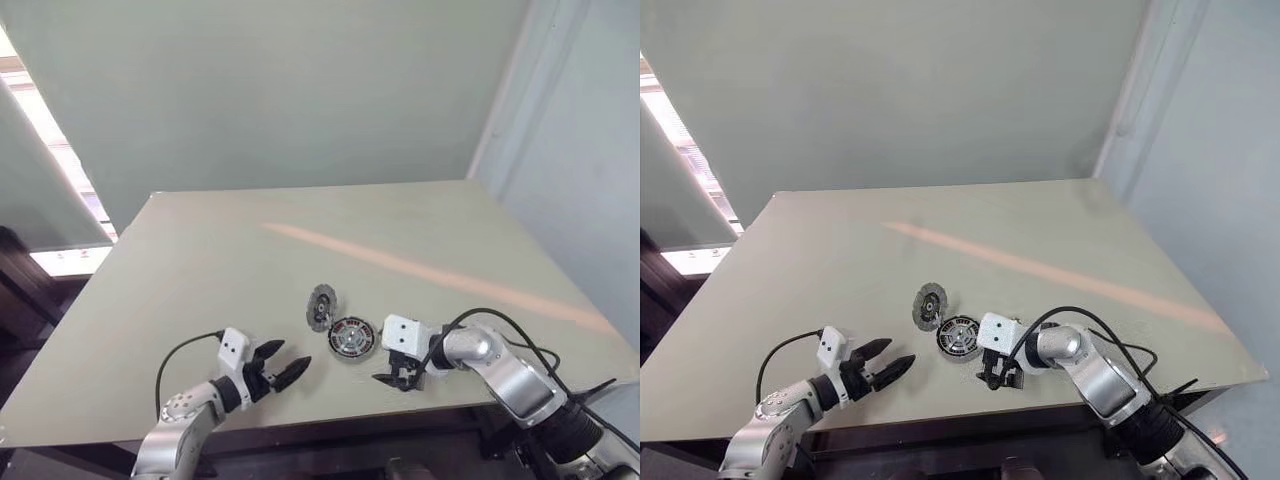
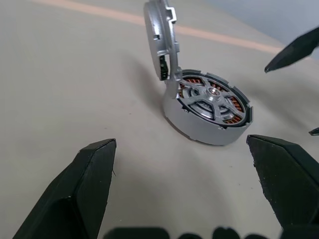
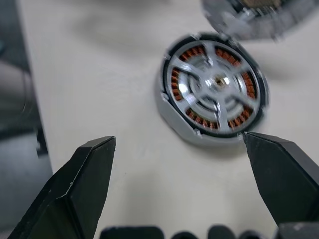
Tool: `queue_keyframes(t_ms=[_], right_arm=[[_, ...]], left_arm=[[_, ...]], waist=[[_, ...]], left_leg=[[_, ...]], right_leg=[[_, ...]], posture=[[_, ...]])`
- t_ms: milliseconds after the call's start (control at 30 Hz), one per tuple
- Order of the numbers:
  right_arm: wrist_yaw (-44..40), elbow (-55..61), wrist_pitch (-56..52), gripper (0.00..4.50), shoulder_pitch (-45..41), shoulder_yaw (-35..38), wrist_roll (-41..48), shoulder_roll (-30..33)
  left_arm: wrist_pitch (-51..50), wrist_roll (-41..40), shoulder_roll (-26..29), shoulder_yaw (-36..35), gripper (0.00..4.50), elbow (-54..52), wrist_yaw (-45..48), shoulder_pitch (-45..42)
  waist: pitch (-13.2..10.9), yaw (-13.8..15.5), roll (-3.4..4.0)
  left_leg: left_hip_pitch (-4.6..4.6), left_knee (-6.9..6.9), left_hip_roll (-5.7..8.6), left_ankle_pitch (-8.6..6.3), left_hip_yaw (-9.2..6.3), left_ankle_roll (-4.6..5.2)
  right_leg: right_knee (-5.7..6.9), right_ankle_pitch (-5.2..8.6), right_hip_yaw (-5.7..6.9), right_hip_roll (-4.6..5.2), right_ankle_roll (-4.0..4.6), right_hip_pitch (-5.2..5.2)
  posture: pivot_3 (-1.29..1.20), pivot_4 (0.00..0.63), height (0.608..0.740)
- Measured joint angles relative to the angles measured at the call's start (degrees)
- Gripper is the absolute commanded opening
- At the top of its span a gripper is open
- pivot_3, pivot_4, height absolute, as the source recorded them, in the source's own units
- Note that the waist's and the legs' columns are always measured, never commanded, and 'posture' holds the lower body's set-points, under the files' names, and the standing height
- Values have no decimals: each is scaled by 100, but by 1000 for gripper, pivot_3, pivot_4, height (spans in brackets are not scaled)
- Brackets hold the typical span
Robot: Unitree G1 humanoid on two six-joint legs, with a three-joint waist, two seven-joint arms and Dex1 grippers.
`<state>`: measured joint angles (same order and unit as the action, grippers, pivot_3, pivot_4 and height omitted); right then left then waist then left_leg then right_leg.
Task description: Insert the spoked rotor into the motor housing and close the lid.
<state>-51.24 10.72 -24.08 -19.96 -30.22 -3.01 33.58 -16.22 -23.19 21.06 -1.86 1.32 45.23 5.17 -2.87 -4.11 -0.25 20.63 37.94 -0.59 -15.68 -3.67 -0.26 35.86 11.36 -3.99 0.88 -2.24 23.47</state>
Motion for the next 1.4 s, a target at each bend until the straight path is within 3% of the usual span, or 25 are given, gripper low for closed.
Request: queue_keyframes(t_ms=[433,1033,1133,1400], right_arm=[[-1092,-692,351,4474,-1241,-1303,-1404,-5],[-1140,-1919,1179,4474,-1590,-1530,-2255,-586],[-1104,-2019,1274,3856,-1592,-1509,-2353,-648],[-880,-2376,1583,1047,-1703,-1404,-2569,-846]], left_arm=[[141,182,-50,144,4500,126,128,-98],[177,201,-71,181,4500,131,158,-32],[194,214,-73,242,4500,131,159,-14],[230,235,-80,324,4500,131,160,-5]], waist=[[1,6,-1],[3,-4,-1],[4,-10,-2],[9,-15,0]], left_leg=[[0,3,1,0,-2,0],[-16,14,0,2,-2,0],[-25,15,0,4,-1,1],[-28,14,0,6,-2,1]], right_leg=[[0,-1,1,1,-1,-3],[24,-1,1,0,0,-10],[31,-1,1,0,0,-14],[37,-1,1,0,0,-14]], posture=[[0,0,740],[0,0,740],[0,0,740],[0,0,740]])
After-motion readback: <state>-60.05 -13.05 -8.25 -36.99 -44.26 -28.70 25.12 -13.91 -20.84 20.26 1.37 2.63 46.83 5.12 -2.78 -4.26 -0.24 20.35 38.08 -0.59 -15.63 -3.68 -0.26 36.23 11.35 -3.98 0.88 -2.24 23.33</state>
